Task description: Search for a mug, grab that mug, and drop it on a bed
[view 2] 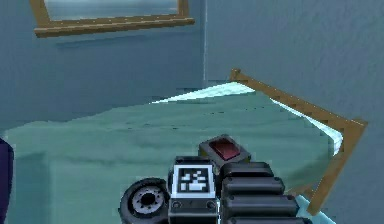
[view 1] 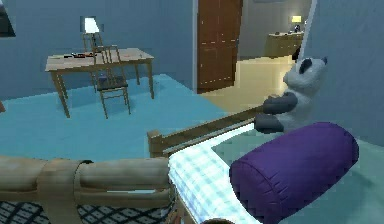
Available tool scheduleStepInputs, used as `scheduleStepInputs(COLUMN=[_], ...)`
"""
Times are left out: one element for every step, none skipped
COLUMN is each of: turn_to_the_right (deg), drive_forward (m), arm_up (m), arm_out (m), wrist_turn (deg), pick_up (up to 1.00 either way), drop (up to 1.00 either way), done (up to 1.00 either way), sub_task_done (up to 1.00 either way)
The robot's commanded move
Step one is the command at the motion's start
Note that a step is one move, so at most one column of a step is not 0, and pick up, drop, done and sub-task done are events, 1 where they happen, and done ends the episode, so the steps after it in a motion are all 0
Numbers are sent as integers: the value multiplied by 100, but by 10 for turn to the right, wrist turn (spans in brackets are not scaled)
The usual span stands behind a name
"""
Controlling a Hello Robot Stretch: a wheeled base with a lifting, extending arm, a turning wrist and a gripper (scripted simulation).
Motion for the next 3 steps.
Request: scheduleStepInputs(turn_to_the_right=[0, 0, 0], drive_forward=[0, 0, 0], arm_up=[0, 0, 0], arm_out=[46, 0, 0], wrist_turn=[0, 450, 420], pick_up=[0, 0, 0], drop=[0, 0, 0], done=[0, 0, 0], sub_task_done=[0, 0, 0])
